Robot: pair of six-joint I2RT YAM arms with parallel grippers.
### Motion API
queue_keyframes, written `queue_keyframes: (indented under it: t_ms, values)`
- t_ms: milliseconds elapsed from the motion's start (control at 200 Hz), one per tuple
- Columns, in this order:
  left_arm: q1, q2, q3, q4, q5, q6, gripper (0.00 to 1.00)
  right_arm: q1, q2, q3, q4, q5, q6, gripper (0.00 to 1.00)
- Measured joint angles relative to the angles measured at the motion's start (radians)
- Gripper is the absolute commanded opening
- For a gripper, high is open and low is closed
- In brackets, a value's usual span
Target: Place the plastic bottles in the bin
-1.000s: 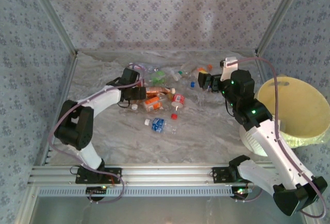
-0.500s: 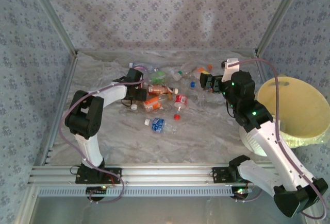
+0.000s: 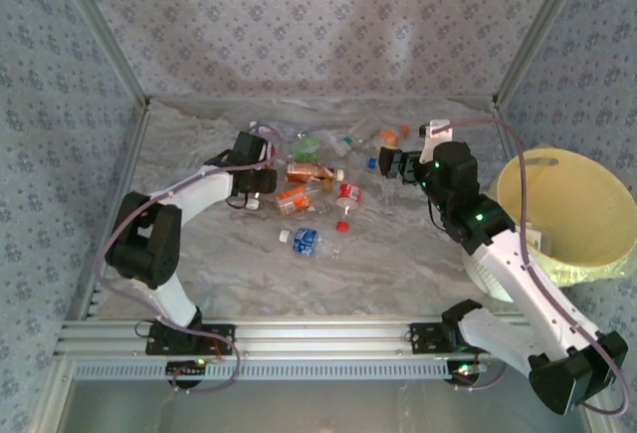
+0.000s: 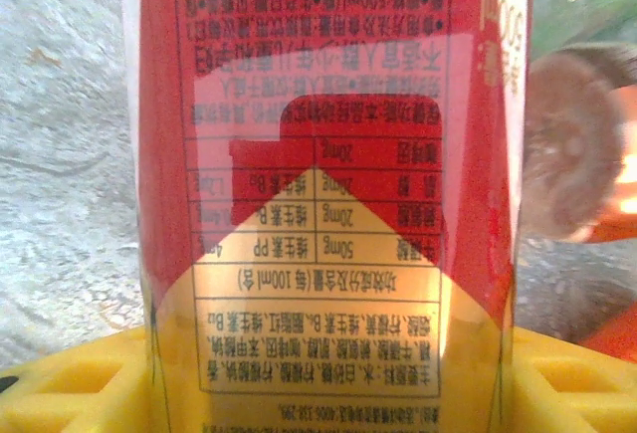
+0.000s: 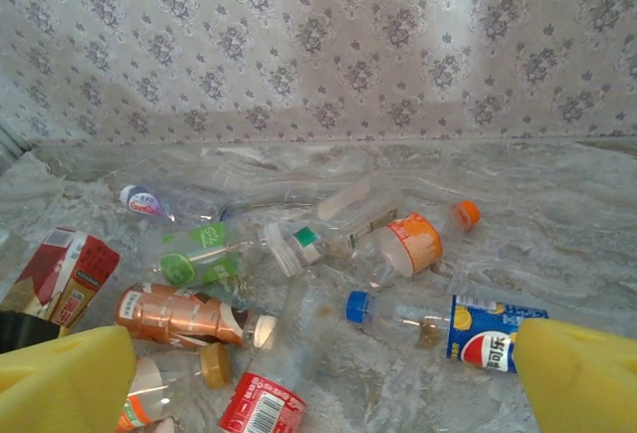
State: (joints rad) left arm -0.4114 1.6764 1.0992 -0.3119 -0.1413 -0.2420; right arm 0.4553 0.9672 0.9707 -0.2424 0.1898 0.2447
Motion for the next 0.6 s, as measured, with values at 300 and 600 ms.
queue_keyframes:
  t_ms: [300,600]
  values:
    - [-0.018,-0.33,-0.155,0.118,0.13,0.038,0.6,0.008,0.047,-0.013,0.057,-0.087,0.166,1.0]
    - [-0.136,-0.472,-0.175,0.229,0.349,0.099,0.58,0.031,0.218,-0.005,0.244,-0.438,0.323,1.0]
